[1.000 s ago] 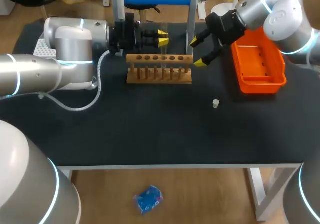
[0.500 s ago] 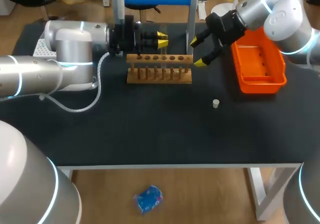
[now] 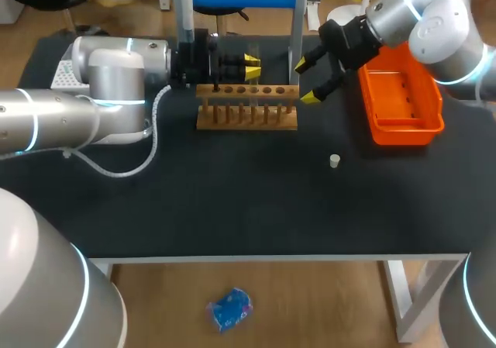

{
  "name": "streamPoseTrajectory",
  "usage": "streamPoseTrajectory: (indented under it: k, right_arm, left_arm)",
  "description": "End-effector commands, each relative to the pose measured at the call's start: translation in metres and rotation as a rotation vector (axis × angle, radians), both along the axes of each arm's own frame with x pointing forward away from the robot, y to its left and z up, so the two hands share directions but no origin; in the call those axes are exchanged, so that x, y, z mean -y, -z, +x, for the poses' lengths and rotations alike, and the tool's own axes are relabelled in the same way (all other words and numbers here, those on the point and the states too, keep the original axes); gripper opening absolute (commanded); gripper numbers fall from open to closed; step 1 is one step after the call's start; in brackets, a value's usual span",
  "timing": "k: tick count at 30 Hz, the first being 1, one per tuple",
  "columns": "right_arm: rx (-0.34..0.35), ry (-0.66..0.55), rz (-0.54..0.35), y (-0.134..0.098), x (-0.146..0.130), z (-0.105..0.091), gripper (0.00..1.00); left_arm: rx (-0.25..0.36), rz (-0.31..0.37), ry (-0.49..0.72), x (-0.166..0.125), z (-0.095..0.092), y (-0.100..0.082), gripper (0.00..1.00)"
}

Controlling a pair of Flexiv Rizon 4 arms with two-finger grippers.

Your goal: Invert the test tube, pick up the pipette, mount the tip to pipette, aspirate from beaker and dispense into the tube, eject the tip, return the pipette, and cap with the stopper.

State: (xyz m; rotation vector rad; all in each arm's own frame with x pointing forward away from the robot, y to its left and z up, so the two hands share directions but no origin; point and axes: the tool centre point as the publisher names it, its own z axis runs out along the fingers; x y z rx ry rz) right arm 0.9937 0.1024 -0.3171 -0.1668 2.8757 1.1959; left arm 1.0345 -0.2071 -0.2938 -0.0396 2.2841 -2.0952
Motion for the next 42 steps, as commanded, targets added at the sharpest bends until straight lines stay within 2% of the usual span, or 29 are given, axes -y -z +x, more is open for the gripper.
streamPoseTrajectory:
  k: [1,13,14,15,27,34,42]
  right_arm:
    - [-0.002,-0.003,-0.002,-0.001,0.001,0.001,1.00]
    - [-0.002,-0.003,-0.002,-0.001,0.001,0.001,1.00]
    - [-0.002,-0.003,-0.002,-0.001,0.001,0.001,1.00]
    - [-0.002,-0.003,-0.002,-0.001,0.001,0.001,1.00]
    - [-0.002,-0.003,-0.002,-0.001,0.001,0.001,1.00]
    - [-0.002,-0.003,-0.002,-0.001,0.001,0.001,1.00]
    - [-0.005,-0.002,0.014,-0.005,-0.001,-0.001,1.00]
  left_arm:
    - [-0.005,-0.002,0.008,0.001,0.003,0.004,0.00]
    - [-0.005,0.000,0.003,0.000,0.005,0.004,0.00]
    - [-0.005,0.000,0.001,0.000,0.004,0.004,0.44]
    - [-0.007,-0.001,-0.002,0.001,0.004,0.004,1.00]
    - [0.020,0.015,-0.039,-0.017,0.004,-0.014,1.00]
    - [0.027,0.050,-0.085,-0.047,-0.004,-0.020,1.00]
    - [0.024,0.057,-0.173,-0.093,-0.019,-0.033,1.00]
